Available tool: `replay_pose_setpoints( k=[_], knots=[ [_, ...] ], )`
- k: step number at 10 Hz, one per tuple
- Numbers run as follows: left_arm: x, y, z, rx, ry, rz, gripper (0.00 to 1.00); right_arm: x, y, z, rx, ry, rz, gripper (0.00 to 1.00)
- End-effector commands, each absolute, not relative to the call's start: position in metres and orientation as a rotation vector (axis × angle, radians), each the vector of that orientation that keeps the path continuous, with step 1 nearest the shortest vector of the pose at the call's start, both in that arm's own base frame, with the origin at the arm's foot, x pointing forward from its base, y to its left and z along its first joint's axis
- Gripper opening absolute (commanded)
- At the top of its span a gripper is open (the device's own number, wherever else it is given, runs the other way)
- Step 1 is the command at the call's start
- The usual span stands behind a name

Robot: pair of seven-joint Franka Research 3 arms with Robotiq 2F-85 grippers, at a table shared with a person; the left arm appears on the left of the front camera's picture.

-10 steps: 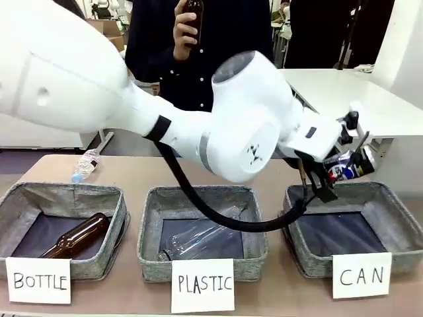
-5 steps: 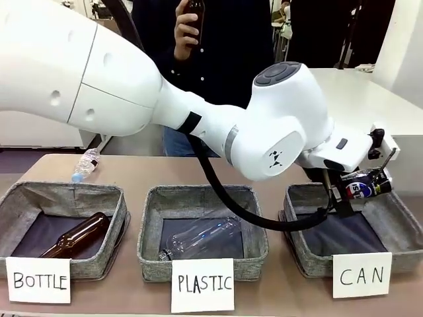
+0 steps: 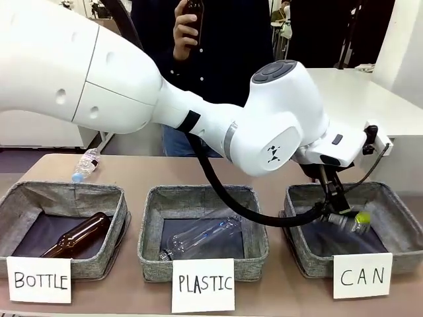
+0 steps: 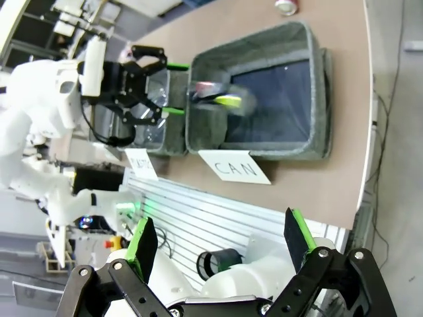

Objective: Sort the can waste into the basket.
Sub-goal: Pick up the can waste from the table and place it in the right Fabric basket.

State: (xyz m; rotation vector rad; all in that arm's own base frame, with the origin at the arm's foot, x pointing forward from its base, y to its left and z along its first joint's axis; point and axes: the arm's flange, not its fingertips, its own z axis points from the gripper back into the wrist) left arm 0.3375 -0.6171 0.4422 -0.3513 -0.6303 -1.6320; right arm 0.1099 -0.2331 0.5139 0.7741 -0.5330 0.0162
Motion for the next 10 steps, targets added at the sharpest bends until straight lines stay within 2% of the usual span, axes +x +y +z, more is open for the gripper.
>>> replay_pose_setpoints(
  k=[1,4,6,8,10],
  knots=[
    [0.336,-0.608,0.45,-0.355,-0.622,-1.591,1.0,0.103,-0.234,0.522,0.753,-0.547,0.012,1.0],
    [0.336,-0.584,0.455,-0.393,-0.533,-1.581,1.0,0.103,-0.234,0.522,0.753,-0.547,0.012,1.0],
    [0.329,-0.511,0.469,-0.401,-0.297,-1.555,1.0,0.13,-0.221,0.523,0.789,-0.53,0.063,1.0],
    [0.333,-0.408,0.469,-0.561,-0.329,-1.422,1.0,0.184,-0.179,0.54,0.82,-0.511,0.205,1.0],
    [0.329,-0.301,0.451,-0.679,-0.35,-1.227,1.0,0.242,-0.109,0.56,0.953,-0.47,0.341,1.0]
  ],
)
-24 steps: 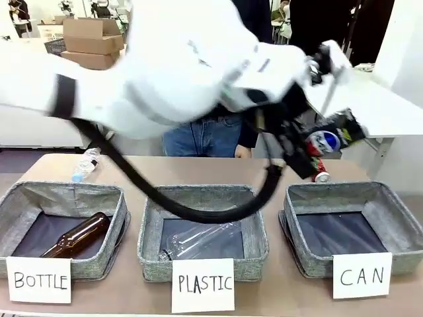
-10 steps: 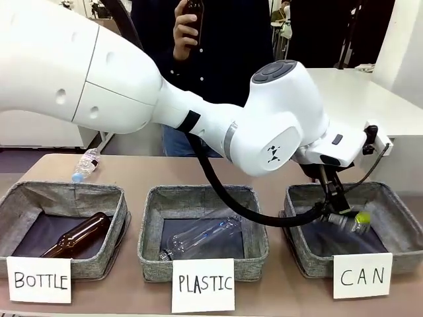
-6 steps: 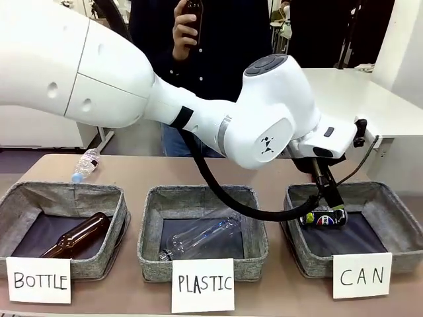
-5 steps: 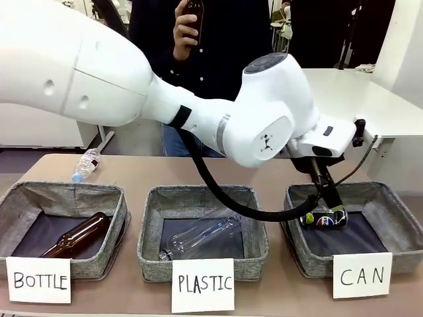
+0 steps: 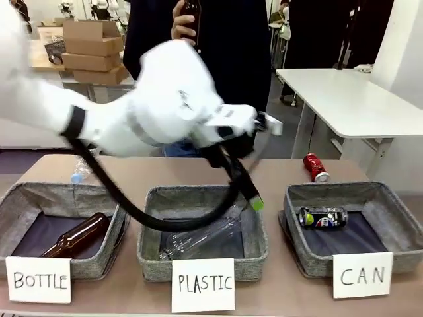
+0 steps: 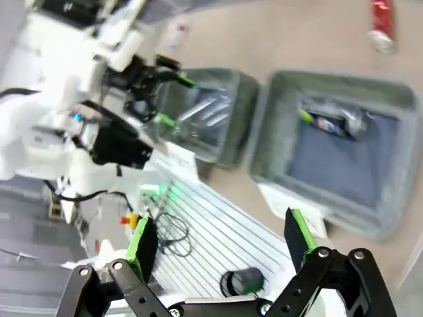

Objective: Sort the can waste into the basket.
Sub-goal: Pick up the can waste from the table and place it in the right Fabric basket.

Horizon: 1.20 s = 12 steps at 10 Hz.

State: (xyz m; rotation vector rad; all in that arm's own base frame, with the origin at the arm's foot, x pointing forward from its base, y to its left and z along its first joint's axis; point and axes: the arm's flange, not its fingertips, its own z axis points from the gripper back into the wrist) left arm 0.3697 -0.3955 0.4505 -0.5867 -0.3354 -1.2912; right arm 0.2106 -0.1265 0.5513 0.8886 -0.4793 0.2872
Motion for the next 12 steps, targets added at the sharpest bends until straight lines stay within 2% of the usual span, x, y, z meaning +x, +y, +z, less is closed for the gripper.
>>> replay_pose_setpoints(
  k=[1,2,4,6,7,8,9,10,12],
  knots=[
    [0.333,-0.251,0.446,-0.703,-0.394,-1.059,1.0,0.264,-0.069,0.564,0.992,-0.431,0.385,1.0],
    [0.338,-0.2,0.442,-0.78,-0.411,-0.948,1.0,0.277,-0.03,0.563,1.028,-0.383,0.497,1.0],
    [0.342,-0.104,0.431,-1.032,-0.351,-0.743,1.0,0.294,0.037,0.552,1.106,-0.24,0.598,1.0],
    [0.333,-0.034,0.423,-1.275,-0.141,-0.453,1.0,0.307,0.077,0.545,1.273,-0.206,0.581,1.0],
    [0.323,0.003,0.419,-1.455,-0.189,-0.406,1.0,0.317,0.094,0.54,1.325,-0.231,0.471,1.0],
    [0.311,0.037,0.416,-1.633,-0.326,-0.389,1.0,0.332,0.104,0.532,1.366,-0.238,0.344,1.0],
    [0.303,0.053,0.414,-1.671,-0.414,-0.369,1.0,0.346,0.101,0.526,1.387,-0.253,0.228,1.0],
    [0.31,0.017,0.413,-1.483,-0.208,-0.457,1.0,0.317,0.095,0.532,1.321,-0.195,0.478,1.0],
    [0.31,0.017,0.413,-1.483,-0.208,-0.457,1.0,0.317,0.095,0.532,1.321,-0.195,0.478,1.0]
  ],
)
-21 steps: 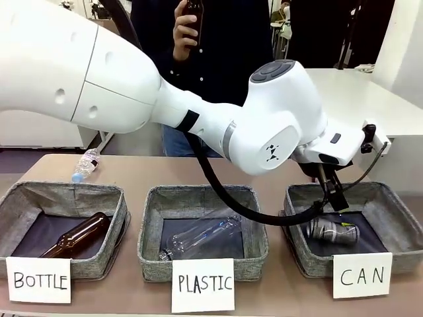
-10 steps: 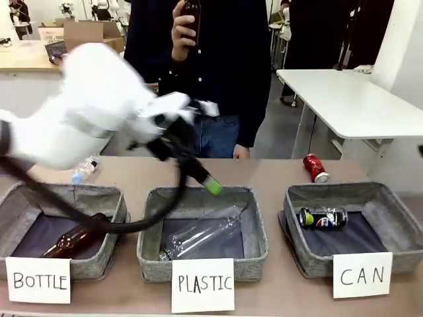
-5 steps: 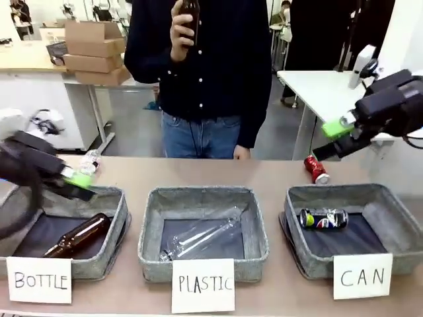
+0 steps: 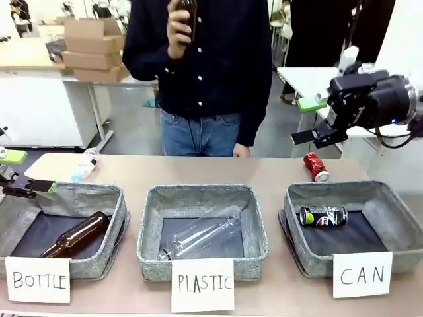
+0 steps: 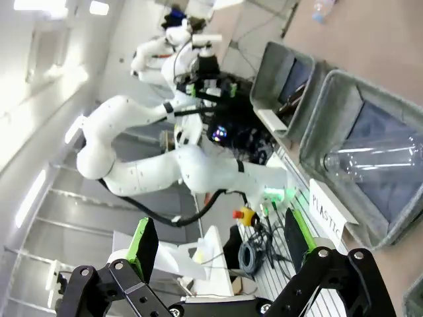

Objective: Sort the can waste into the basket.
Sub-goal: Pick up the can waste from the table and place it in the right Fabric basket.

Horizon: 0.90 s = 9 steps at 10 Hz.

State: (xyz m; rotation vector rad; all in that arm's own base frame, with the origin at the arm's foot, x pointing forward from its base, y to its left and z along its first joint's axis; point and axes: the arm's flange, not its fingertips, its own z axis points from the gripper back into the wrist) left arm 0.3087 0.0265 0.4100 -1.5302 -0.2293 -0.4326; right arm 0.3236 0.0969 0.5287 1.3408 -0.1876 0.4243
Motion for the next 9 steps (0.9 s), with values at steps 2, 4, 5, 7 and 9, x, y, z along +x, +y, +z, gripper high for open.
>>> replay_pose_setpoints(
  k=[2,4,5,7,9],
  knots=[
    [0.3104,0.0172,0.4131,-1.483,-0.208,-0.457,1.0,0.317,0.0946,0.5317,1.321,-0.195,0.478,1.0],
    [0.3104,0.0172,0.4131,-1.483,-0.208,-0.457,1.0,0.317,0.0946,0.5317,1.321,-0.195,0.478,1.0],
    [0.3104,0.0172,0.4131,-1.483,-0.208,-0.457,1.0,0.317,0.0946,0.5317,1.321,-0.195,0.478,1.0],
    [0.3104,0.0172,0.4131,-1.483,-0.208,-0.457,1.0,0.317,0.0946,0.5317,1.321,-0.195,0.478,1.0],
    [0.3104,0.0172,0.4131,-1.483,-0.208,-0.457,1.0,0.3162,0.0941,0.5348,1.325,-0.189,0.451,1.0]
  ],
)
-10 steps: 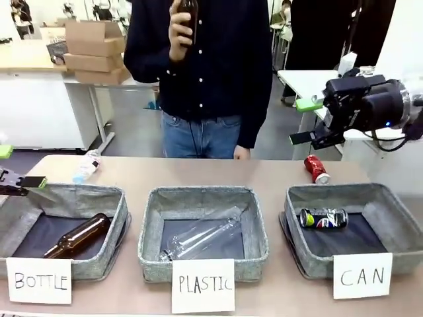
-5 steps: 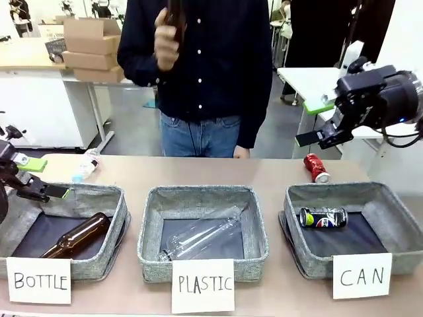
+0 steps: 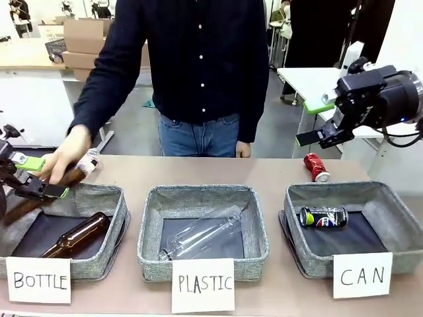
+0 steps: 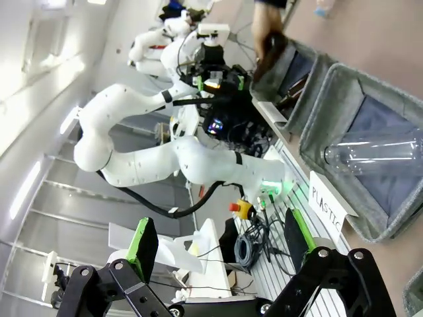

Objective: Sort the can waste into the basket.
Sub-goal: Pick up the can waste from the table and place it in the right Fabric basket.

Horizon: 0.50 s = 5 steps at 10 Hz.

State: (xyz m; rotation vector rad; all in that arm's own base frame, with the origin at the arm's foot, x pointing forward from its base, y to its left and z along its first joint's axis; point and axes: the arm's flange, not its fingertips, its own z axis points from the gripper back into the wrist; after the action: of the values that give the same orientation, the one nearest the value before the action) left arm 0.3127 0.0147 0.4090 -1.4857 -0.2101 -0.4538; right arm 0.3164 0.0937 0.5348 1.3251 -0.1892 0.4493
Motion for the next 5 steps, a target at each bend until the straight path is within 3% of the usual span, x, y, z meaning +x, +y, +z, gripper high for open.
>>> replay_pose_setpoints(
  k=[1,2,3,4,5],
  knots=[
    [0.31,0.017,0.413,-1.483,-0.208,-0.457,1.0,0.291,0.091,0.551,0.83,-0.266,0.313,1.0],
    [0.31,0.017,0.413,-1.483,-0.208,-0.457,1.0,0.302,0.1,0.554,0.542,-0.235,0.212,1.0],
    [0.31,0.017,0.413,-1.483,-0.208,-0.457,1.0,0.326,0.103,0.55,0.477,-0.203,0.146,1.0],
    [0.31,0.017,0.413,-1.483,-0.208,-0.457,1.0,0.359,0.097,0.546,0.197,-0.26,-0.038,1.0],
    [0.31,0.017,0.413,-1.483,-0.208,-0.457,1.0,0.384,0.087,0.543,0.029,-0.255,-0.111,1.0]
  ],
)
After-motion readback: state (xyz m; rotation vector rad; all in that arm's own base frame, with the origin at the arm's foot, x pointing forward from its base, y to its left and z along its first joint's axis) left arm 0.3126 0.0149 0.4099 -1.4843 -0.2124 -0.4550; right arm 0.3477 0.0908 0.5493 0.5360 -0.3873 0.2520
